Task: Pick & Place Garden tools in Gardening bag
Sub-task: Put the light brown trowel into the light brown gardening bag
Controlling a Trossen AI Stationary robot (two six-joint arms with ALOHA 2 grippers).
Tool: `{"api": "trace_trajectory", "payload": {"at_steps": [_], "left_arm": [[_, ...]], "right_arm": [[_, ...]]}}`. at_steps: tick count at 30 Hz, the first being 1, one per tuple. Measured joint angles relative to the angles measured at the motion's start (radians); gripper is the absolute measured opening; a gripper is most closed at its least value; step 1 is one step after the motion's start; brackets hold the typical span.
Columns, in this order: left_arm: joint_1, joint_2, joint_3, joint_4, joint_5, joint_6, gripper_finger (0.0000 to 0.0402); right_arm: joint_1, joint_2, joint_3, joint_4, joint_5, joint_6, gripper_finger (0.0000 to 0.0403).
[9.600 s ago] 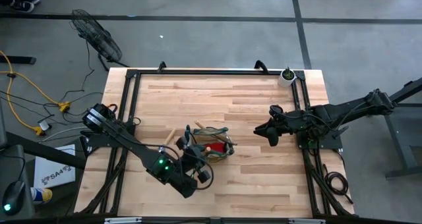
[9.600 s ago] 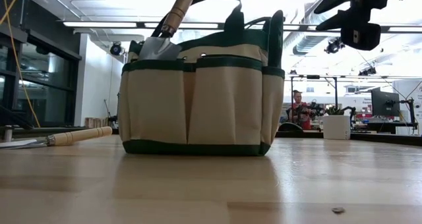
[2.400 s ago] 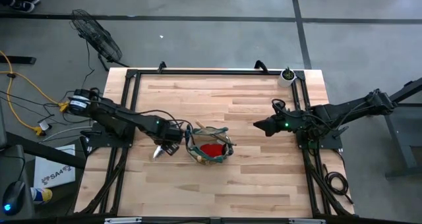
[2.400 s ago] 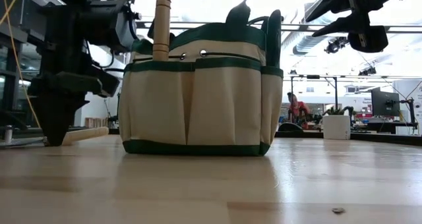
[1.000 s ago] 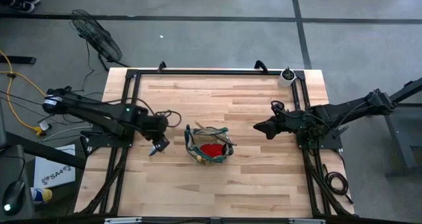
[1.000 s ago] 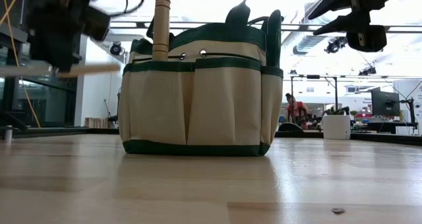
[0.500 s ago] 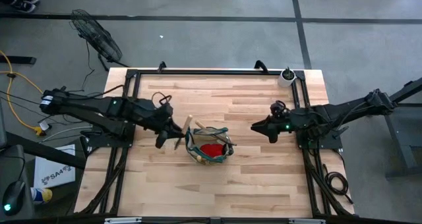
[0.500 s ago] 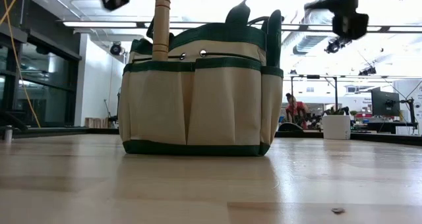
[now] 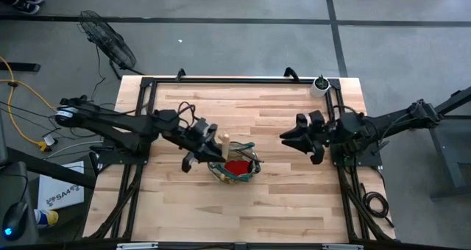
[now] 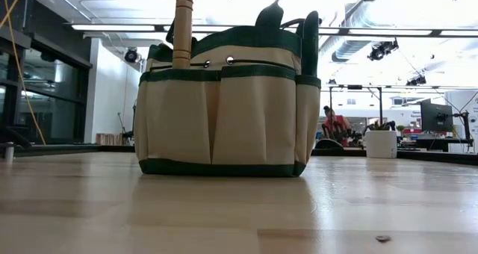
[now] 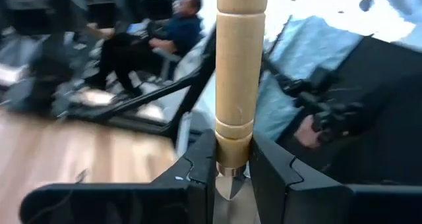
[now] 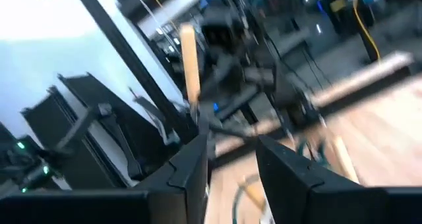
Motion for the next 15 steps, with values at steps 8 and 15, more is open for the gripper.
{"api": "trace_trajectory", "payload": {"at_steps": [8, 15], "left_arm": [[0.0, 0.181, 0.063, 0.27, 0.098, -0.026, 0.0059], [0.001, 0.339, 0.247, 0.261, 0.222, -0.027, 0.0059]], "right_arm": [[-0.001, 0.051, 0.001, 0.284, -0.08, -0.132, 0.0129], [-0.001, 0.147, 0.001, 0.481, -0.165, -0.117, 0.0205]]}}
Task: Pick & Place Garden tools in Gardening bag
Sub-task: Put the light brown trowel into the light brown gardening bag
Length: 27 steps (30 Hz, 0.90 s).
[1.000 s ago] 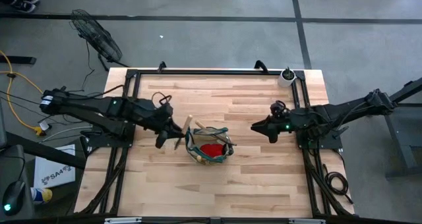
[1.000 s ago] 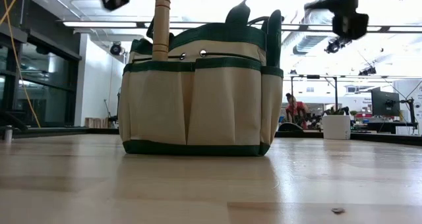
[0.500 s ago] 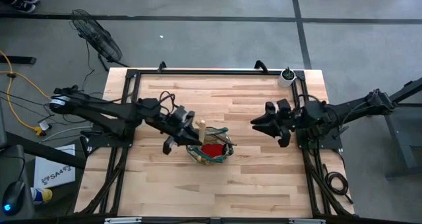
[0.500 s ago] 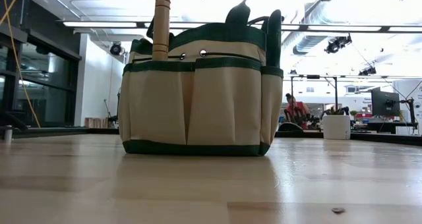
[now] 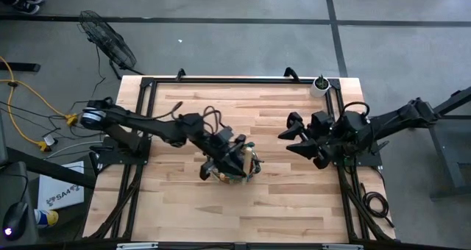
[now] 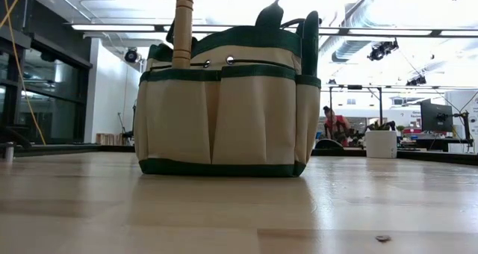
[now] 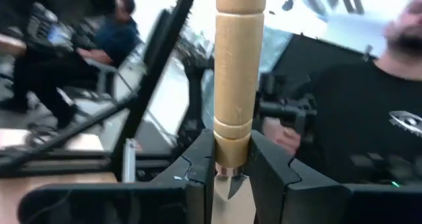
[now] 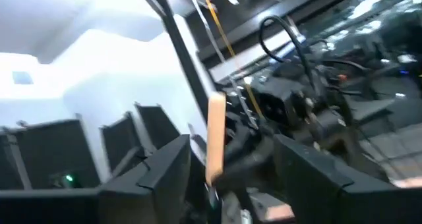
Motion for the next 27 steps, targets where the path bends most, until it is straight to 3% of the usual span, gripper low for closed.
{"api": "trace_trajectory", "payload": {"at_steps": [6, 17, 27], "left_arm": [[0.041, 0.106, 0.108, -0.019, 0.077, -0.026, 0.0059], [0.085, 0.217, 0.238, -0.016, 0.202, -0.076, 0.0059], [0.084, 0.217, 0.243, -0.028, 0.193, -0.073, 0.0059]], "right_arm": [[0.0, 0.061, 0.002, 0.152, -0.059, 0.018, 0.0247], [0.003, 0.157, 0.096, 0.085, -0.116, 0.01, 0.0248], [0.003, 0.218, 0.119, 0.132, -0.103, 0.016, 0.0247]]}}
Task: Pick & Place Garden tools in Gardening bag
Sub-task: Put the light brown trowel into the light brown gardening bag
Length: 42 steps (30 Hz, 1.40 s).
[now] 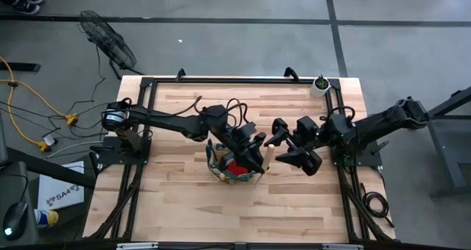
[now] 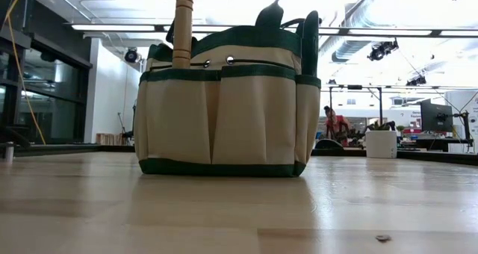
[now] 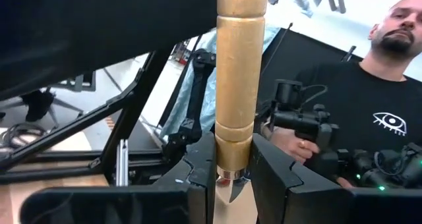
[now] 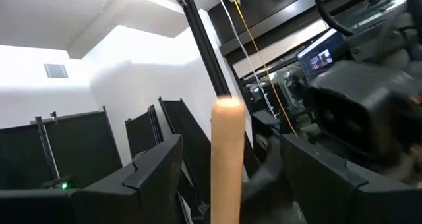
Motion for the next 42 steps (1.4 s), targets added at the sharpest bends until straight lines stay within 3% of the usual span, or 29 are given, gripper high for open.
{"api": "trace_trajectory", "payload": {"at_steps": [9, 19, 25, 38, 42], "left_arm": [[0.0, 0.0, 0.0, -0.024, 0.015, -0.001, 0.0059], [0.0, 0.0, 0.0, -0.022, 0.056, -0.027, 0.0059], [0.0, 0.0, 0.0, -0.023, 0.06, -0.031, 0.0059], [-0.001, 0.0, -0.001, -0.026, 0.071, -0.043, 0.0059], [-0.001, 0.0, -0.001, -0.035, 0.072, -0.053, 0.0059]], "right_arm": [[0.0, 0.067, 0.101, -0.052, -0.089, 0.0, 0.0247], [0.0, 0.067, 0.101, -0.064, -0.094, 0.056, 0.0239], [0.0, 0.067, 0.101, -0.094, -0.098, 0.094, 0.0199], [-0.001, 0.067, 0.101, -0.097, -0.095, 0.103, 0.0074], [-0.001, 0.067, 0.101, -0.098, -0.099, 0.103, 0.006]]}}
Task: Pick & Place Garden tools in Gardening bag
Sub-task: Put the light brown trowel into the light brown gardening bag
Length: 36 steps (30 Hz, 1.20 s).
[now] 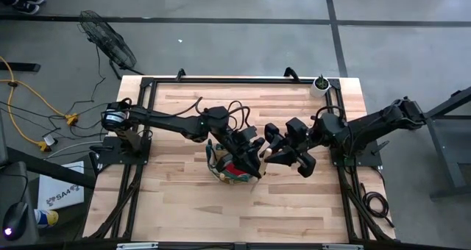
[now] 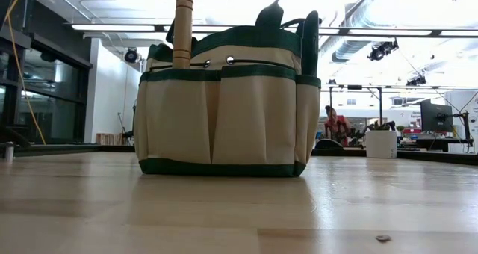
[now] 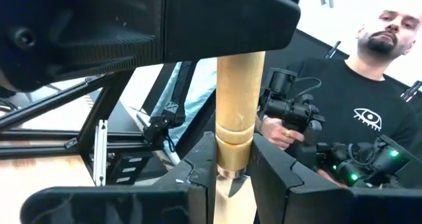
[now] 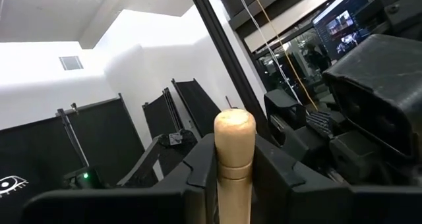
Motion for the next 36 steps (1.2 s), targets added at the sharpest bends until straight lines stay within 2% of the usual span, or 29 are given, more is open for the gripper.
{"api": "trace_trajectory", "payload": {"at_steps": [3, 10, 13, 18, 21, 26, 33, 36], "left_arm": [[0.0, 0.0, 0.0, -0.018, -0.002, 0.0, 0.0064], [0.012, 0.0, 0.0, -0.079, -0.003, -0.049, 0.013], [0.017, -0.017, -0.001, -0.173, -0.022, -0.047, 0.0131], [0.013, -0.091, -0.001, -0.42, -0.137, 0.04, 0.0118], [0.006, -0.163, -0.002, -0.633, -0.286, 0.096, 0.0107], [-0.054, -0.281, 0.0, -0.857, -0.634, 0.158, 0.0091], [-0.245, -0.392, -0.001, -1.132, -1.18, 0.127, 0.0067], [-0.336, -0.408, -0.001, -1.241, -1.351, 0.051, 0.0058]], "right_arm": [[0.0, 0.0, 0.0, -0.007, -0.01, 0.001, 0.006], [0.002, -0.027, 0.0, -0.076, -0.001, 0.008, 0.006], [0.007, -0.053, 0.0, -0.153, 0.043, 0.003, 0.006], [0.037, -0.097, 0.0, -0.255, 0.149, -0.024, 0.006], [0.069, -0.109, 0.0, -0.314, 0.228, -0.039, 0.006], [0.151, -0.12, 0.001, -0.408, 0.389, -0.061, 0.006], [0.294, -0.101, 0.0, -0.511, 0.649, -0.117, 0.006], [0.348, -0.076, 0.0, -0.505, 0.744, -0.138, 0.006]]}}
